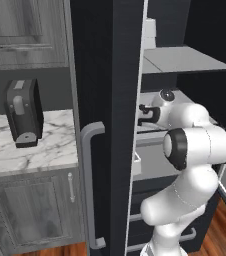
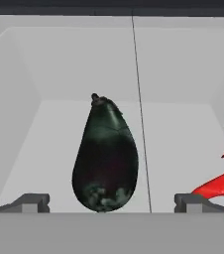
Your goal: Take the cheese, fish, and eggplant from the fridge and place them on the plate on the dining counter to create an appetizer plate.
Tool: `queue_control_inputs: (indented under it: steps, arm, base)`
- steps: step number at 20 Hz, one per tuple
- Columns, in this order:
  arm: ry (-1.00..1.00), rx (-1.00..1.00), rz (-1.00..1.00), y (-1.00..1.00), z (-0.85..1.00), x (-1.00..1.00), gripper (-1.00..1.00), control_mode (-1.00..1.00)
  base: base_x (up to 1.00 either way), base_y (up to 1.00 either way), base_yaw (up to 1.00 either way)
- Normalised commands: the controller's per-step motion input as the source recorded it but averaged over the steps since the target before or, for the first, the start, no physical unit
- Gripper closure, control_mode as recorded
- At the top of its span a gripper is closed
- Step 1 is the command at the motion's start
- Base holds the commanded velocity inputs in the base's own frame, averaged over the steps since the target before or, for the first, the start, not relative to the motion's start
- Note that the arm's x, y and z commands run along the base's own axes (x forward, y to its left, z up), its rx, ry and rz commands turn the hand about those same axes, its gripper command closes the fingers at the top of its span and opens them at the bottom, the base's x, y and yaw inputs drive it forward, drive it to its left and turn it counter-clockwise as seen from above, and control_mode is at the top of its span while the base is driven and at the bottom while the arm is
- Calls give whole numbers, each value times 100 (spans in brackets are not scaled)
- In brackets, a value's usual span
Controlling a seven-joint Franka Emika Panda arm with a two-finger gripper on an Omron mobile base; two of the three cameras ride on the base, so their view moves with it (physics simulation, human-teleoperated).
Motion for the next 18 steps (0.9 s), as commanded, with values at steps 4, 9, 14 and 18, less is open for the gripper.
queue_control_inputs:
  steps: [4,9,14,18]
  arm:
    - [0,0,0,-2,-18,39,-100,-100]
    - [0,0,0,0,-37,24,-100,-100]
    - [0,0,0,0,-37,23,-100,-100]
    - [0,0,0,0,-40,18,100,-100]
  base:
    - [0,0,0]
    - [0,0,0]
    - [0,0,0]
    - [0,0,0]
